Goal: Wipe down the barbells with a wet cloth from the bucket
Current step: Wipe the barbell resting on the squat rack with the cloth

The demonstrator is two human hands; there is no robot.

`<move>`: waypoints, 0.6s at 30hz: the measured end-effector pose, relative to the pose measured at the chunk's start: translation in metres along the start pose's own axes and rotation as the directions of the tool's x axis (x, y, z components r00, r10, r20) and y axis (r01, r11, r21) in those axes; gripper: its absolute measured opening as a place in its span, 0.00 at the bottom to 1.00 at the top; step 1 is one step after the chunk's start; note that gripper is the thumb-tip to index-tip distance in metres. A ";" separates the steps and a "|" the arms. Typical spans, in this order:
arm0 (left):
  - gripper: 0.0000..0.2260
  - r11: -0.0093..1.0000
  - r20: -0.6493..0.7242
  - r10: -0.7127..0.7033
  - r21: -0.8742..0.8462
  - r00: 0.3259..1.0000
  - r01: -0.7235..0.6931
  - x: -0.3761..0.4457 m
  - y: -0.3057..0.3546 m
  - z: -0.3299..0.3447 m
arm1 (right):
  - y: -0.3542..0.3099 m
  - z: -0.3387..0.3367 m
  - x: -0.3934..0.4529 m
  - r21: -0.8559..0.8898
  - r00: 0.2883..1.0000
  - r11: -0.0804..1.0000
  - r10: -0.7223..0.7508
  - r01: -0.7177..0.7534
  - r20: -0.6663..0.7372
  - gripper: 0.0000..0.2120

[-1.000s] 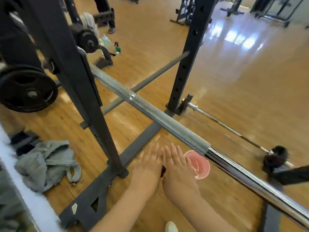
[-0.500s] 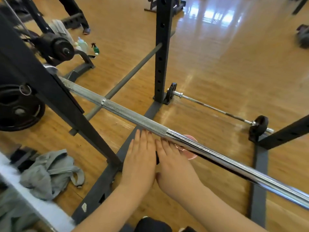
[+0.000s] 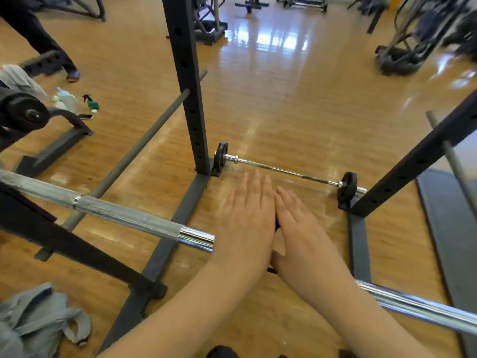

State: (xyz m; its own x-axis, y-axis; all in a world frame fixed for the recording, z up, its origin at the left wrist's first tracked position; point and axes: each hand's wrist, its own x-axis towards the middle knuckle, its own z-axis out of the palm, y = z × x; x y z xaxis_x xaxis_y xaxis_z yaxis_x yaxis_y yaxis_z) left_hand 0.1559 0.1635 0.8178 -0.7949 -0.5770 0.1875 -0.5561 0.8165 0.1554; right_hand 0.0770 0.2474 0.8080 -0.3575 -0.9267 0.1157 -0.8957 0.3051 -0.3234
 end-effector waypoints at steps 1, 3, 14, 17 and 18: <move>0.34 1.000 0.062 0.020 0.021 0.998 -0.021 0.011 0.009 0.000 | 0.010 -0.003 0.001 0.001 0.999 0.999 0.045 -0.045 0.015 0.43; 0.34 0.989 0.152 0.121 0.069 0.981 -0.133 0.031 0.022 0.012 | 0.027 -0.011 0.004 -0.007 0.990 0.992 0.130 -0.130 0.046 0.43; 0.32 0.932 0.164 0.358 -0.115 0.919 -0.342 0.042 0.108 0.029 | 0.065 -0.049 -0.053 -0.044 0.880 0.880 0.469 -0.472 -0.069 0.39; 0.34 0.927 0.193 0.372 -0.116 0.908 -0.356 0.033 0.128 0.028 | 0.080 -0.060 -0.070 -0.134 0.867 0.857 0.494 -0.498 -0.058 0.40; 0.34 0.929 0.207 0.369 -0.104 0.906 -0.354 0.029 0.136 0.028 | 0.086 -0.065 -0.076 -0.166 0.862 0.847 0.505 -0.504 -0.044 0.40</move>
State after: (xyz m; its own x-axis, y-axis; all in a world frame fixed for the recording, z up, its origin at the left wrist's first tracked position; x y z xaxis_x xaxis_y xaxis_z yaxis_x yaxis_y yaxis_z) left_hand 0.0507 0.2580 0.8173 -0.9756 -0.2180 0.0266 -0.2100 0.9613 0.1786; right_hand 0.0099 0.3580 0.8320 -0.7718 -0.6354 -0.0223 -0.6226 0.7624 -0.1762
